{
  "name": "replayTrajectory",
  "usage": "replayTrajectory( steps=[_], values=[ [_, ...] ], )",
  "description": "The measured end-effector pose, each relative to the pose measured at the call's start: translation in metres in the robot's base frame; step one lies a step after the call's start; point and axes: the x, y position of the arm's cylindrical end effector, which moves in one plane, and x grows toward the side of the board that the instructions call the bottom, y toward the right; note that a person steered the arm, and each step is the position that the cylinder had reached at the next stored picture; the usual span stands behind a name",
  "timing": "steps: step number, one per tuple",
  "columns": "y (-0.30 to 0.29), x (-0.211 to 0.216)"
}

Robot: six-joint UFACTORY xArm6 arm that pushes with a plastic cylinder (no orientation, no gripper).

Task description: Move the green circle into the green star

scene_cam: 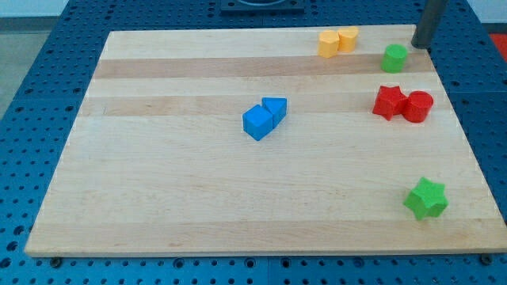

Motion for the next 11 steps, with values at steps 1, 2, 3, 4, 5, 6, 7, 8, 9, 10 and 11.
replayTrajectory(
  steps=[1,2,3,4,5,6,7,8,9,10,11],
  values=[
    [-0.001,0.000],
    [-0.014,0.009],
    [-0.029,0.020],
    [-0.045,0.021],
    [-0.062,0.028],
    [-0.082,0.039],
    [-0.103,0.054],
    [-0.122,0.075],
    [-0.142,0.106],
    [-0.159,0.139],
    [-0.170,0.183]
  ],
)
